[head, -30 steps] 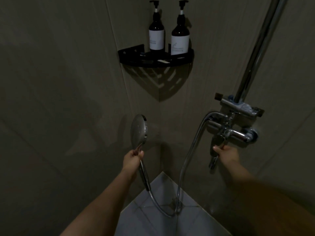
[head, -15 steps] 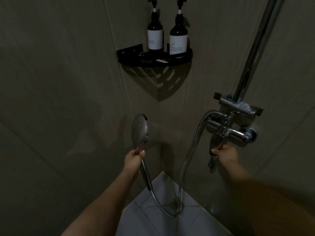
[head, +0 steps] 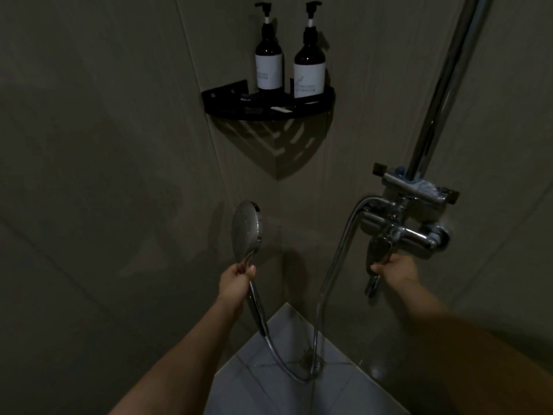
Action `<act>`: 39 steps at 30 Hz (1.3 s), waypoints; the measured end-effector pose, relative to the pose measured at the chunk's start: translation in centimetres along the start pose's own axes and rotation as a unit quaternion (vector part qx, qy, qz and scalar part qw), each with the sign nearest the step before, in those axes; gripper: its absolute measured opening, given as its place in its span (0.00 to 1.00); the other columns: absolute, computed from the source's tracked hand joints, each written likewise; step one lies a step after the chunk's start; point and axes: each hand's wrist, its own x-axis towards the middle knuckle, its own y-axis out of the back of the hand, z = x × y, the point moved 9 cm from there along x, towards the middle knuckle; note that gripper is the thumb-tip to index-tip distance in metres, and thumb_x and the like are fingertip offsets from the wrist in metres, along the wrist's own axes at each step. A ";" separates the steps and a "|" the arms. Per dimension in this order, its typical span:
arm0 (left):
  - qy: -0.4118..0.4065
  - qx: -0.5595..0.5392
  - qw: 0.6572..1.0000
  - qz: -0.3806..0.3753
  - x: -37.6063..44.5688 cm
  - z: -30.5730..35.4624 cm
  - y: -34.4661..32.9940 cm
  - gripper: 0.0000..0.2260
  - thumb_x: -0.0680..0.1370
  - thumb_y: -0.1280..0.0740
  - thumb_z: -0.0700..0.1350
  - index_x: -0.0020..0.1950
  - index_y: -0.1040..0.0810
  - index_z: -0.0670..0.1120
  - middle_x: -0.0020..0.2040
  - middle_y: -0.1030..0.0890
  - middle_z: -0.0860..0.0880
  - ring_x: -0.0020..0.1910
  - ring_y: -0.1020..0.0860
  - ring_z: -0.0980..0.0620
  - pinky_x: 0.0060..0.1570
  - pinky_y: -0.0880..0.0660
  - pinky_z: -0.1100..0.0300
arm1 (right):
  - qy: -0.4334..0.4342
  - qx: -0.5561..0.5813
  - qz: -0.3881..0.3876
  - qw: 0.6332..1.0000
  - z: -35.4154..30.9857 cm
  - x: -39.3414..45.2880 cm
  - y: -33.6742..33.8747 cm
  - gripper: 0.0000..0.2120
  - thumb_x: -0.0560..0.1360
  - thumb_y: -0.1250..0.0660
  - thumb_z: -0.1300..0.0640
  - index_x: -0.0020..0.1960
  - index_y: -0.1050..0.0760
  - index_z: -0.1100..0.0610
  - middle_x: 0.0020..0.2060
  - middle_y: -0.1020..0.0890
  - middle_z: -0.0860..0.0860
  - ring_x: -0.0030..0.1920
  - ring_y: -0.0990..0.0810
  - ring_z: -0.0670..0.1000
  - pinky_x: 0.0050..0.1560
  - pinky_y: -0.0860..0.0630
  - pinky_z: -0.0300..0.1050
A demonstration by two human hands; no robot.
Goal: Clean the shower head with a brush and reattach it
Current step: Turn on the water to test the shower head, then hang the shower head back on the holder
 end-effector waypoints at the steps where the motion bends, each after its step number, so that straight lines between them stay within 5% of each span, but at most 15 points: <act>1: 0.001 -0.001 1.000 -0.001 -0.1 0.0 -0.1 0.08 0.75 0.34 0.37 0.37 0.25 0.45 0.33 0.27 0.49 0.36 0.30 0.53 0.37 0.33 0.61 | -0.002 -0.004 -0.005 1.000 -0.1 -0.1 0.0 0.13 0.69 0.29 0.68 0.53 0.22 0.70 0.52 0.18 0.63 0.50 0.21 0.55 0.49 0.30 0.44; 17: -0.004 -0.012 1.000 -0.003 -0.9 0.7 -1.6 0.08 0.75 0.34 0.36 0.38 0.25 0.45 0.34 0.26 0.49 0.37 0.30 0.53 0.39 0.32 0.62 | -0.081 0.015 0.031 0.996 0.7 -1.1 0.0 0.14 0.71 0.30 0.62 0.54 0.22 0.70 0.52 0.19 0.65 0.56 0.21 0.63 0.56 0.26 0.52; 20: -0.009 -0.022 1.000 -0.007 -1.2 1.3 -1.8 0.09 0.76 0.35 0.35 0.37 0.26 0.45 0.33 0.27 0.48 0.35 0.31 0.53 0.38 0.33 0.62 | -0.184 0.071 0.000 0.980 3.7 -1.3 -1.6 0.17 0.73 0.30 0.49 0.42 0.23 0.65 0.37 0.22 0.64 0.38 0.21 0.60 0.43 0.23 0.51; 23: -0.019 -0.006 1.000 -0.013 -1.5 2.1 -2.3 0.09 0.76 0.35 0.37 0.36 0.27 0.46 0.33 0.28 0.49 0.35 0.31 0.53 0.37 0.33 0.60 | -0.235 0.122 -0.111 0.958 2.9 -4.3 -5.0 0.19 0.80 0.45 0.52 0.35 0.30 0.63 0.26 0.24 0.57 0.24 0.26 0.56 0.32 0.34 0.41; 27: -0.049 0.027 0.998 -0.026 -2.4 4.4 -3.7 0.09 0.75 0.34 0.37 0.36 0.28 0.46 0.34 0.27 0.49 0.36 0.30 0.53 0.36 0.31 0.65 | -0.102 0.192 -0.202 0.955 -8.2 -7.4 -7.5 0.19 0.82 0.52 0.51 0.47 0.28 0.61 0.38 0.20 0.58 0.22 0.22 0.50 0.29 0.30 0.39; 30: -0.087 0.065 0.994 -0.024 -3.4 6.3 -4.8 0.14 0.73 0.32 0.35 0.32 0.32 0.47 0.31 0.28 0.51 0.34 0.32 0.56 0.28 0.34 0.75 | 0.069 0.238 -0.143 0.958 -17.5 -9.0 -5.8 0.13 0.79 0.42 0.48 0.46 0.30 0.57 0.33 0.26 0.53 0.29 0.26 0.50 0.30 0.32 0.40; 33: -0.108 0.079 0.990 -0.031 -4.6 7.7 -5.8 0.16 0.71 0.30 0.34 0.31 0.33 0.48 0.31 0.29 0.52 0.32 0.33 0.57 0.28 0.35 0.74 | 0.222 0.103 -0.062 0.968 -22.7 -11.8 -3.5 0.19 0.70 0.28 0.48 0.52 0.28 0.60 0.40 0.24 0.51 0.40 0.25 0.50 0.39 0.30 0.39; 36: -0.117 0.070 0.990 -0.049 -5.6 8.7 -6.6 0.15 0.71 0.30 0.34 0.32 0.32 0.48 0.32 0.27 0.51 0.32 0.32 0.59 0.28 0.34 0.75 | 0.245 0.004 -0.003 0.969 -23.0 -12.8 -2.6 0.26 0.68 0.26 0.51 0.60 0.31 0.62 0.53 0.21 0.58 0.54 0.22 0.58 0.49 0.26 0.47; 39: -0.135 0.078 0.985 -0.069 -7.0 9.9 -7.0 0.15 0.71 0.30 0.35 0.32 0.32 0.48 0.31 0.29 0.52 0.31 0.34 0.60 0.27 0.35 0.75 | 0.250 0.025 0.072 0.965 -22.7 -13.6 0.2 0.14 0.75 0.35 0.54 0.54 0.26 0.64 0.49 0.19 0.62 0.51 0.20 0.61 0.43 0.28 0.46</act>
